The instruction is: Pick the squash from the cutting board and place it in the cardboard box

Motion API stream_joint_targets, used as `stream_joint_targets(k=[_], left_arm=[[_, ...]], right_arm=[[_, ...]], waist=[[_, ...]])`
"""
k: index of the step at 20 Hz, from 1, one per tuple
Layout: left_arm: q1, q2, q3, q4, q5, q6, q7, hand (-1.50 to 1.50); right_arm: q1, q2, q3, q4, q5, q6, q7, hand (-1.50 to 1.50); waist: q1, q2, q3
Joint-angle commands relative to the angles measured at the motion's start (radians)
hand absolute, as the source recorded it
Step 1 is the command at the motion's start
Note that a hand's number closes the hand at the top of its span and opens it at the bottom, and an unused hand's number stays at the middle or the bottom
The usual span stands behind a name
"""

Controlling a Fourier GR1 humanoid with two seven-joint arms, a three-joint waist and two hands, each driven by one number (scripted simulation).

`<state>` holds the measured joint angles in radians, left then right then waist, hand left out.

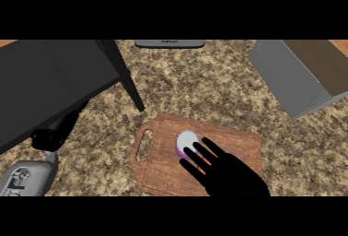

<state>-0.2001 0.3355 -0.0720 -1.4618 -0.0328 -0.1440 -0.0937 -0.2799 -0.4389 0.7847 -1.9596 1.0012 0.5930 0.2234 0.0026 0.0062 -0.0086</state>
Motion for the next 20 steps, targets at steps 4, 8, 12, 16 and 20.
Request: stream_joint_targets(k=[4,8,12,16,20], left_arm=[[-0.046,-0.015,0.003,-0.077,-0.040,0.015,0.045,0.00],[-0.010,-0.024,0.018,-0.054,-0.046,0.001,0.003,0.00],[-0.024,-0.075,-0.008,-0.054,-0.077,0.032,0.022,0.00],[-0.017,-0.019,0.038,-0.073,-0.042,-0.037,0.015,0.00],[0.057,-0.036,0.021,-0.150,-0.050,-0.032,0.021,0.00]], right_arm=[[0.078,0.021,0.050,0.062,0.071,-0.066,-0.058,-1.50],[0.108,-0.005,0.018,0.090,0.107,-0.111,-0.111,-1.50],[0.082,0.026,-0.010,0.168,0.146,-0.124,-0.114,-1.50],[0.074,0.082,0.003,0.231,0.196,-0.147,-0.109,-1.50],[0.051,0.075,-0.067,0.312,0.155,-0.165,-0.197,-1.50]], waist=[[-0.003,-0.007,0.009],[-0.003,-0.007,0.009],[-0.003,-0.007,0.009],[0.000,-0.007,0.009],[0.007,-0.008,0.009]])
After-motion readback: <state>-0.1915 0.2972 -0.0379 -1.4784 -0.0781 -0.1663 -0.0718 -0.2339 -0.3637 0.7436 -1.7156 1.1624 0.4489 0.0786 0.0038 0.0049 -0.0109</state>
